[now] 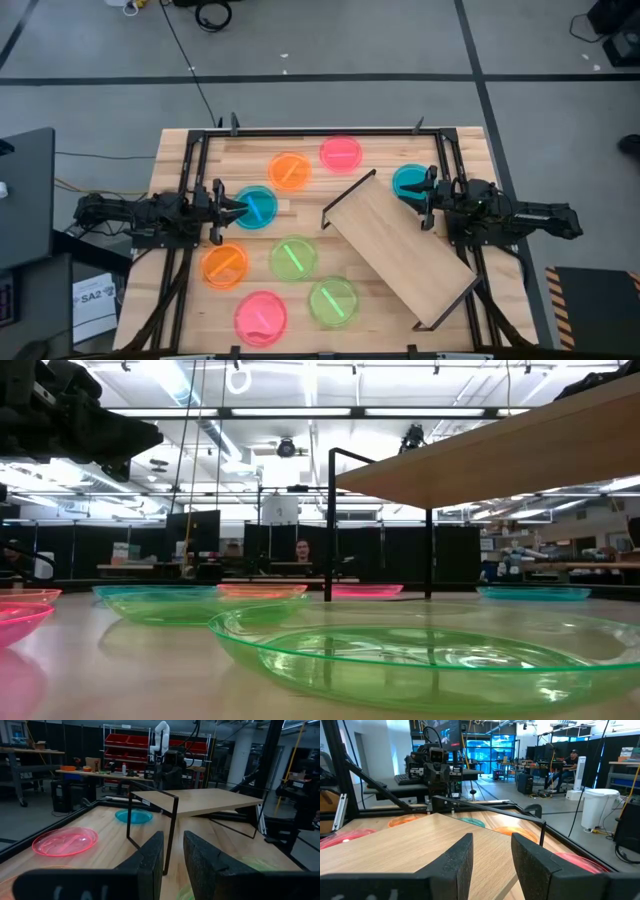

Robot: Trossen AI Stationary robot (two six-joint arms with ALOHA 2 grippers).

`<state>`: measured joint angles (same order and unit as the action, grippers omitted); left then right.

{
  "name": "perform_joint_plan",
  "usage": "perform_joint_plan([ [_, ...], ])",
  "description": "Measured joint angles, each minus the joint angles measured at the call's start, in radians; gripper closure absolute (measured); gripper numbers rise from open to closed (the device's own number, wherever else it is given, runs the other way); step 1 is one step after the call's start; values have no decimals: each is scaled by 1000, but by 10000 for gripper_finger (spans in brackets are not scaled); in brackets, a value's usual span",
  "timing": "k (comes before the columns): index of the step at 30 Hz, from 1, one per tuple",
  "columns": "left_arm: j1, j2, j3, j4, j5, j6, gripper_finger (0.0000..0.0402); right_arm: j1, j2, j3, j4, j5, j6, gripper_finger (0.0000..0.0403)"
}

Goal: Place and stack plates onto a shelf
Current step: Put the right blue plate on the shelf

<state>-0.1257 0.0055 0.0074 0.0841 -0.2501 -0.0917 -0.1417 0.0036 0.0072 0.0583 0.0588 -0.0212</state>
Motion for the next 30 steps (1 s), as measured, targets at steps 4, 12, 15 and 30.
perform_joint_plan([
  [4,0,0,0,0,0,0,322,0,0,0,0,0,0,263],
  [12,0,0,0,1,0,0,322,0,0,0,33,0,0,263],
  [15,0,0,0,1,0,0,322,0,0,0,44,0,0,263],
  [30,0,0,0,1,0,0,322,0,0,0,203,131,16,262],
])
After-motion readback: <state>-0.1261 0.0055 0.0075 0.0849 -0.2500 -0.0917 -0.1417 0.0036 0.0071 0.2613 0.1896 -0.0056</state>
